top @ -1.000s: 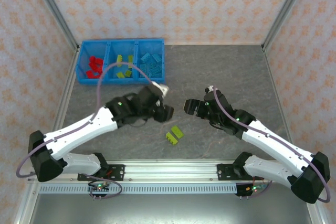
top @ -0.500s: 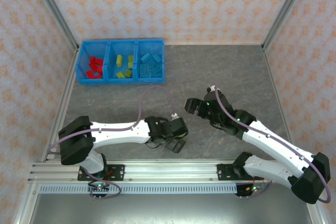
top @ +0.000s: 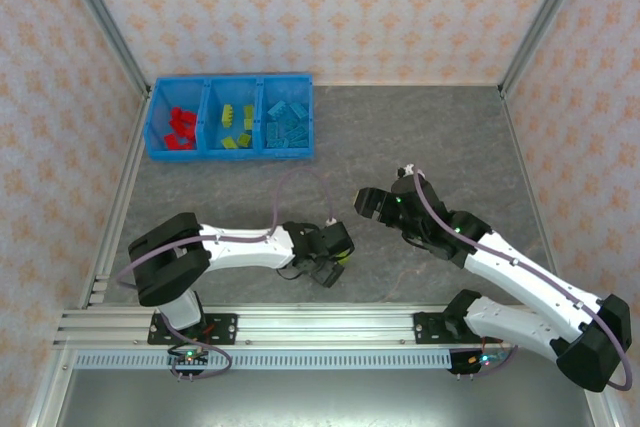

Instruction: Sort the legos into containers by color

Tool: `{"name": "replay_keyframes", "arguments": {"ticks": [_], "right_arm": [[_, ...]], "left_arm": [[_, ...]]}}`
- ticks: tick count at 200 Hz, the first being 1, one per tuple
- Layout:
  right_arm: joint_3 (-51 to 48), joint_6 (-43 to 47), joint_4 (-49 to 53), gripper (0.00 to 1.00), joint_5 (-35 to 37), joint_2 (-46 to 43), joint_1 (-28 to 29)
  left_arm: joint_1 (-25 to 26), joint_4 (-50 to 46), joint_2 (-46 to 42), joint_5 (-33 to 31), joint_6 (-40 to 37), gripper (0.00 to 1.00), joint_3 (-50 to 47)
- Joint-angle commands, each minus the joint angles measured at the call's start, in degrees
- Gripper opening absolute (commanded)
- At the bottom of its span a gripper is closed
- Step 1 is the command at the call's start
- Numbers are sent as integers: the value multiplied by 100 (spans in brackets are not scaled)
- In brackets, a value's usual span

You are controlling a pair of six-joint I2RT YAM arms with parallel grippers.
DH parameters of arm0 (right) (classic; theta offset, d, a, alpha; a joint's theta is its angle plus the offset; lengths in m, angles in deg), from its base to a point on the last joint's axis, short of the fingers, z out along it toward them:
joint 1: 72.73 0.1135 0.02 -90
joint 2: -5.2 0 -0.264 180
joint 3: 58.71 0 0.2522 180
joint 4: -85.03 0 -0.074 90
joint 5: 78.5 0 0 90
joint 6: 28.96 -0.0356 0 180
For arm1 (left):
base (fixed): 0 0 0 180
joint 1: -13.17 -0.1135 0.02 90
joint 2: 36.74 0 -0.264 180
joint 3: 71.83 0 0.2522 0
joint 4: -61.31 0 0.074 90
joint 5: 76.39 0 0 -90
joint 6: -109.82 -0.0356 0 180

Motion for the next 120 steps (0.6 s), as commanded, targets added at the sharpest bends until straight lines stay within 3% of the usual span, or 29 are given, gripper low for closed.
{"name": "replay_keyframes", "arguments": {"ticks": [1, 44, 78, 102, 120], "right_arm": [[57, -85, 126, 94, 197, -63, 10], [103, -73, 158, 94, 175, -69, 10], [116, -40, 180, 94, 70, -75, 10], [81, 96, -123, 94, -418, -52, 10], [68, 174, -394, 93, -891, 43, 10]], "left_arm": [[-5, 401, 124, 197, -179, 68, -71], [-4, 488, 195, 146, -51, 55, -143], [-125, 565, -712, -309, 89, 48, -473], [-719, 461, -1790, -327, 3, 45, -730], [-1570, 332, -2537, -31, -150, 45, -759]]}}
